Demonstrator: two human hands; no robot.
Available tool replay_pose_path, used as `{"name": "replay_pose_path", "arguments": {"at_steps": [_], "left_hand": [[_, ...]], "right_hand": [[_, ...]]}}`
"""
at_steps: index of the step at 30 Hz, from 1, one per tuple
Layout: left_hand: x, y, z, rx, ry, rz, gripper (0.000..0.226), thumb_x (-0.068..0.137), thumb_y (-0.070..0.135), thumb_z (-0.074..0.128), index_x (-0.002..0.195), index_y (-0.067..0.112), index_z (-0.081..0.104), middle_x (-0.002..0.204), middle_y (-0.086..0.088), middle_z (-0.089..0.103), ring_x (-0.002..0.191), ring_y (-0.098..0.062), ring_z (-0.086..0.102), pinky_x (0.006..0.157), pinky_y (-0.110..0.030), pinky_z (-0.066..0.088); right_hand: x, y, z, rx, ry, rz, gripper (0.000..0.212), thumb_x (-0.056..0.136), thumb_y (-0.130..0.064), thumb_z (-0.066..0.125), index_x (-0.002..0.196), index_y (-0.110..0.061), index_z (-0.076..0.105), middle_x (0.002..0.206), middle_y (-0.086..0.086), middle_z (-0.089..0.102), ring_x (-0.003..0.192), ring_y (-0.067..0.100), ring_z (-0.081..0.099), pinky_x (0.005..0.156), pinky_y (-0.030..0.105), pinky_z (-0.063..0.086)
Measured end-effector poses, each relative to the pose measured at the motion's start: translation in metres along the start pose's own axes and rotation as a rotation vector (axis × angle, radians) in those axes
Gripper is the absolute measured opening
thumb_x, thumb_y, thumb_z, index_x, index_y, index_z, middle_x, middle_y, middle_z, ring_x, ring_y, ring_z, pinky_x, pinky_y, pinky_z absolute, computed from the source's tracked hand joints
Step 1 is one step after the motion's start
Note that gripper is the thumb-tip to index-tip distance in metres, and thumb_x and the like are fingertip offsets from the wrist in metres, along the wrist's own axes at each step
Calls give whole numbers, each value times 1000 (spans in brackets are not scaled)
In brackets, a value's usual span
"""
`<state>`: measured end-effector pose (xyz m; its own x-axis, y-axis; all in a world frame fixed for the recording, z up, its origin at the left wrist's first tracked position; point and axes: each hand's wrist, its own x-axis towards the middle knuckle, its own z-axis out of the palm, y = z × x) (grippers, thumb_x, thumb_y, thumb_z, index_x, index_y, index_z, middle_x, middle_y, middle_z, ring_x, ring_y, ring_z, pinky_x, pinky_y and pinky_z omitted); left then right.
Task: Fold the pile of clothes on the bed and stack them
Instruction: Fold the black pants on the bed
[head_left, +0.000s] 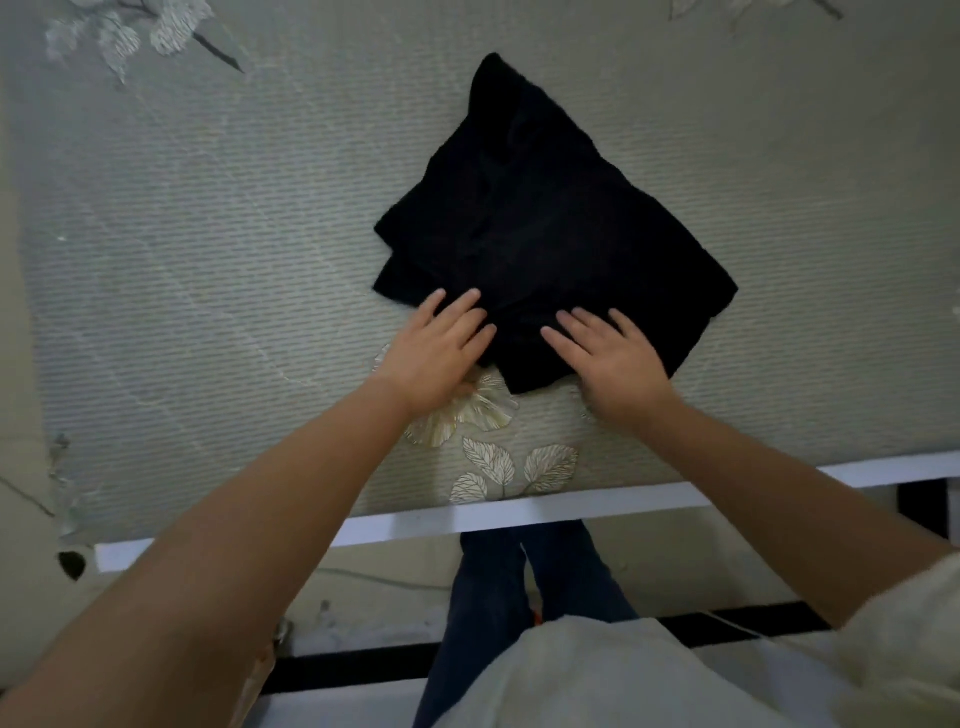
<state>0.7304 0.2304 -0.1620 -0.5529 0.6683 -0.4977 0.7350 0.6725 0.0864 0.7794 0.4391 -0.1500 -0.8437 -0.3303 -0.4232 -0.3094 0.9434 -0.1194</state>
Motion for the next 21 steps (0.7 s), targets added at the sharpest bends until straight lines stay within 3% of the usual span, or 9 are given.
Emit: {"name": "replay_pose_path", "arguments": {"at_steps": [2, 4, 7, 9, 11, 13, 15, 18, 21], "left_hand": [[12, 21, 0, -22, 55, -5, 68, 94, 42, 38, 147, 10, 9, 155, -10, 7, 143, -24, -6, 114, -41, -9], [25, 35, 0, -45, 87, 3, 62, 98, 33, 32, 147, 9, 2, 155, -12, -1, 143, -25, -9, 114, -41, -9], [38, 40, 7, -42, 33, -7, 56, 99, 23, 27, 147, 9, 0, 155, -13, -5, 142, -26, -9, 114, -43, -6], [42, 39, 8, -34, 12, -13, 51, 100, 19, 23, 147, 10, 6, 155, -13, 1, 143, -26, -3, 115, -42, -1], [47, 38, 1, 6, 162, 41, 46, 94, 12, 27, 138, 5, 38, 145, -18, 34, 137, -28, 30, 110, -39, 27], [45, 37, -10, 15, 327, 127, 43, 79, 10, 35, 103, 4, 70, 108, -15, 68, 101, -27, 65, 78, -35, 54], [39, 34, -18, 32, 383, 172, 42, 74, 10, 36, 89, 5, 74, 92, -12, 72, 85, -25, 70, 62, -34, 57], [29, 35, -42, 44, 415, 186, 43, 73, 8, 35, 92, 2, 73, 93, -14, 72, 85, -27, 70, 61, -36, 57], [23, 45, -77, 48, 461, 179, 43, 73, 6, 35, 94, 1, 72, 96, -15, 71, 86, -27, 69, 62, -37, 57]], "right_hand": [[-19, 18, -1, -33, 221, -41, 41, 75, -1, 47, 111, -4, 66, 111, 17, 66, 101, 32, 65, 83, 51, 49], [-29, 27, 4, -69, 307, -68, 42, 72, -7, 39, 96, -6, 73, 95, 12, 72, 87, 29, 70, 69, 47, 55], [-28, 28, 13, -55, 334, -73, 42, 72, -8, 38, 96, -8, 73, 96, 9, 73, 89, 26, 70, 68, 41, 56], [-25, 27, 21, -36, 383, -54, 36, 71, -4, 48, 97, -7, 73, 96, 9, 73, 89, 26, 70, 67, 40, 56], [-23, 28, 24, 42, 487, -32, 35, 62, 2, 60, 93, -5, 74, 93, 11, 73, 86, 28, 70, 63, 41, 58], [-23, 28, 22, 140, 550, -30, 31, 65, 6, 57, 89, -2, 74, 89, 14, 73, 82, 30, 70, 57, 40, 58], [-25, 30, 15, 195, 584, -33, 32, 68, 6, 49, 87, 0, 74, 86, 15, 73, 78, 30, 71, 51, 36, 57], [-34, 31, -4, 256, 604, 18, 41, 53, 19, 68, 90, 1, 73, 88, 17, 72, 78, 34, 70, 52, 39, 58], [-50, 36, -27, 277, 665, 85, 49, 48, 23, 71, 93, 2, 72, 92, 18, 71, 84, 37, 69, 60, 43, 58]]}}
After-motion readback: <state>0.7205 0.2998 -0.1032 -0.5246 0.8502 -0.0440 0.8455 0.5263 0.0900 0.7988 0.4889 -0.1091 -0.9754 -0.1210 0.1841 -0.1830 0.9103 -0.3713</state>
